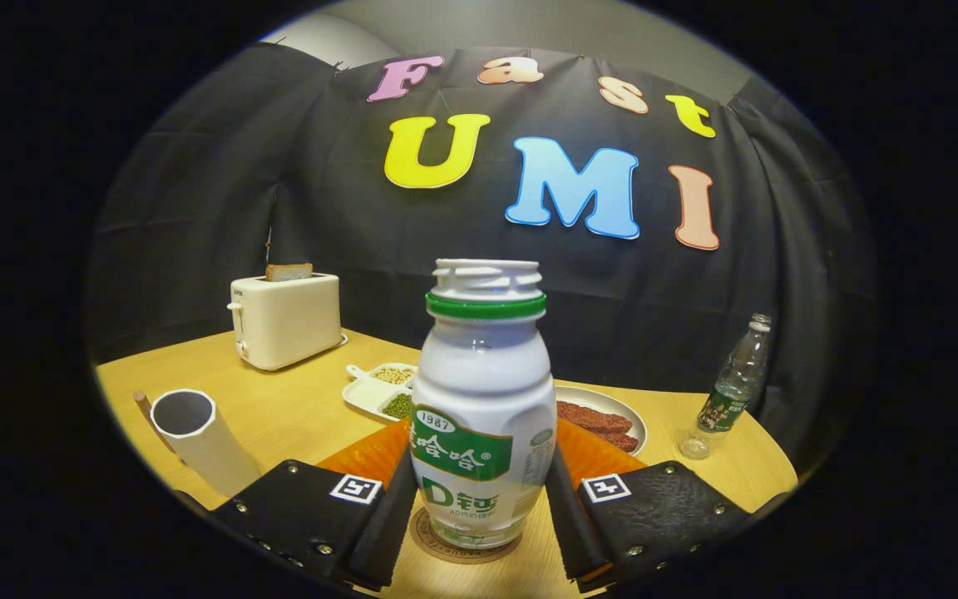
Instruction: Take the bottle from table, then pour the juice into the cup, finally place the bottle on the coaster
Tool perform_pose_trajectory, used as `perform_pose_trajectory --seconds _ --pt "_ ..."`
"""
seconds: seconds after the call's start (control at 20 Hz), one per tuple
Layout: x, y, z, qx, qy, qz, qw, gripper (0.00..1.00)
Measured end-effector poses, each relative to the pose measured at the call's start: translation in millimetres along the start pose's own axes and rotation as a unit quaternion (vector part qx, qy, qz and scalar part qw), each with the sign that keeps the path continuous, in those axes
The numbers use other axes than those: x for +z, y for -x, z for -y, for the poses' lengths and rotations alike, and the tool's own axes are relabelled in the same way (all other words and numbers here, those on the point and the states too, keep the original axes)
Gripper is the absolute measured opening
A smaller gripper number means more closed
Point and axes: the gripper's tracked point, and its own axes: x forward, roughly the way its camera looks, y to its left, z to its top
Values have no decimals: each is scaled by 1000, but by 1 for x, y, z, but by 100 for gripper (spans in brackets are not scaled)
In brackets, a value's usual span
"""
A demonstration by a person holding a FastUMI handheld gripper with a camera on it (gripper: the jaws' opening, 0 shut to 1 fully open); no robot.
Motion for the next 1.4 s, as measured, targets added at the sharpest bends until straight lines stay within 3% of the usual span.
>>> perform_pose_trajectory --seconds 1.1,1.3,1.4 --pt "-25 -10 -7 22 -23 -7 999 73" --pt "-33 -8 -8 24 1 -8 1000 77" --pt "-33 -6 -10 26 6 -5 1000 86"
